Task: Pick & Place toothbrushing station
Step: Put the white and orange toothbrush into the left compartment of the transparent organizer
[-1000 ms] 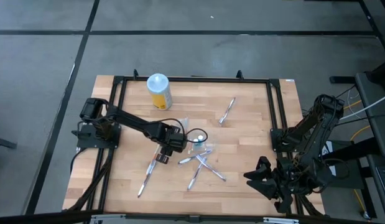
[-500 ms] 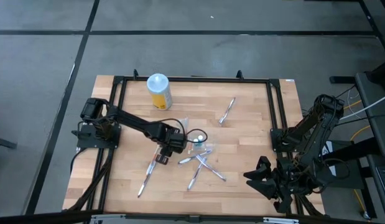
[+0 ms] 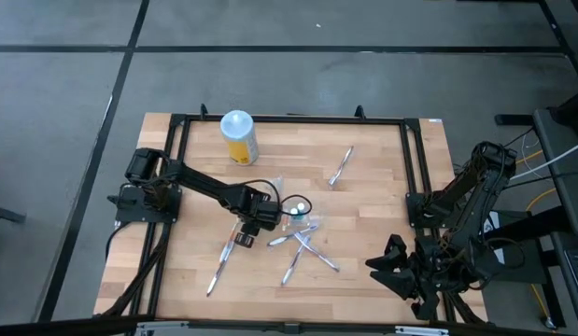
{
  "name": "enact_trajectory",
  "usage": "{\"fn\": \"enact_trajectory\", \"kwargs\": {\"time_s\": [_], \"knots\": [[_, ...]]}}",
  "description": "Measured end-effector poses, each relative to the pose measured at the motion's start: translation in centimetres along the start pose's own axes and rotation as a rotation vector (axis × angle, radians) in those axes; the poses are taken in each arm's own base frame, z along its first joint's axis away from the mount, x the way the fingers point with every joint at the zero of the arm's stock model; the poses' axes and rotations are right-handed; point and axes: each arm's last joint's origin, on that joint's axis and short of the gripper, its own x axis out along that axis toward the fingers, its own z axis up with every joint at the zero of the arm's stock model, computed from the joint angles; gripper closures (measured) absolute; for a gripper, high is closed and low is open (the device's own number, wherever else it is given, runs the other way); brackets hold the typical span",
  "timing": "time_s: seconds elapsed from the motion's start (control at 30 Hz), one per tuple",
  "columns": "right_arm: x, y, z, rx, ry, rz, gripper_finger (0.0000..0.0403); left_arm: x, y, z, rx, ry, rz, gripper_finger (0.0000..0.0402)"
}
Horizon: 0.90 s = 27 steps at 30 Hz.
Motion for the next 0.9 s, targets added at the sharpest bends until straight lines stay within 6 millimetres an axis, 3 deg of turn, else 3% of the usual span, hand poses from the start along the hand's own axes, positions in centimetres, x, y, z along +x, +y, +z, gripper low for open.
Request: {"fn": "enact_trajectory", "kwargs": {"time_s": [0.23,0.57,0.9], "knots": [[0.00,0.00,0.00,0.000,0.000,0.000,0.0248,0.03,0.00,-0.03,-0.002,0.004,0.000,0.0299],[0.00,0.00,0.00,0.000,0.000,0.000,0.0248,0.03,-0.01,-0.06,-0.028,0.007,-0.001,0.0393],[0.00,0.02,-0.01,0.001,0.003,0.007,0.0248,-0.22,-0.59,-0.32,-0.060,0.032,-0.022,0.0400]]}}
